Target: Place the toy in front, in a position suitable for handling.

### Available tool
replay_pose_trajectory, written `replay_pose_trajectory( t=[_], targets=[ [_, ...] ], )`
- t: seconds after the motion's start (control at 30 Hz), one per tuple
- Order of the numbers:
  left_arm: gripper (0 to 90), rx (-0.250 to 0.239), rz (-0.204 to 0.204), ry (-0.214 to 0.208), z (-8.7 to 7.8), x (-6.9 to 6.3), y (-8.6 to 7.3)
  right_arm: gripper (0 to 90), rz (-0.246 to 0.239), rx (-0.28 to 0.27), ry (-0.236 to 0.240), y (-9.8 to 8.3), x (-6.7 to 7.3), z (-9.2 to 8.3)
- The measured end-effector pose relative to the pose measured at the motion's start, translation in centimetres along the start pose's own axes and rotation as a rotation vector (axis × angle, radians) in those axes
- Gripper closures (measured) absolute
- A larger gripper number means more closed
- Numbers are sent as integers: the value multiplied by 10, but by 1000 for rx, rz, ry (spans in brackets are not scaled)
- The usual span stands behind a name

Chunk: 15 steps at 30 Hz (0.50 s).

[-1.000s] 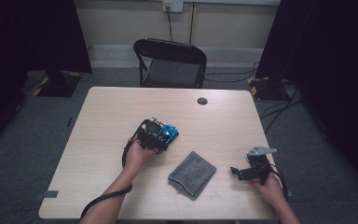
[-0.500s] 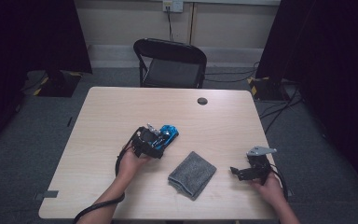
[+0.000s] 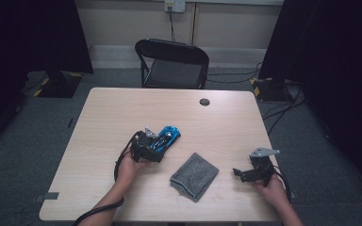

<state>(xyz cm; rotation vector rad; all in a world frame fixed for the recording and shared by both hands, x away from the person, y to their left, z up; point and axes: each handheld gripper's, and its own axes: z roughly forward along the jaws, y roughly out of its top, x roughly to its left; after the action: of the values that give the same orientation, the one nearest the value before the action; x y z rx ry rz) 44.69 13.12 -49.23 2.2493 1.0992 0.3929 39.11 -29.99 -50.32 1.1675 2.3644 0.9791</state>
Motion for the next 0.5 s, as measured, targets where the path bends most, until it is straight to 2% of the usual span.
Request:
replay_pose_trajectory(
  t=[0.13,0.33,0.5],
  targets=[
    [133,-22,-10,-15,2,-1,-1,22,0,0,0,0,0,0],
    [129,-62,8,-28,5,-1,-3,22,0,0,0,0,0,0],
    [126,-129,5,-32,6,0,-11,22,2,0,-3,0,0,0]
  ],
)
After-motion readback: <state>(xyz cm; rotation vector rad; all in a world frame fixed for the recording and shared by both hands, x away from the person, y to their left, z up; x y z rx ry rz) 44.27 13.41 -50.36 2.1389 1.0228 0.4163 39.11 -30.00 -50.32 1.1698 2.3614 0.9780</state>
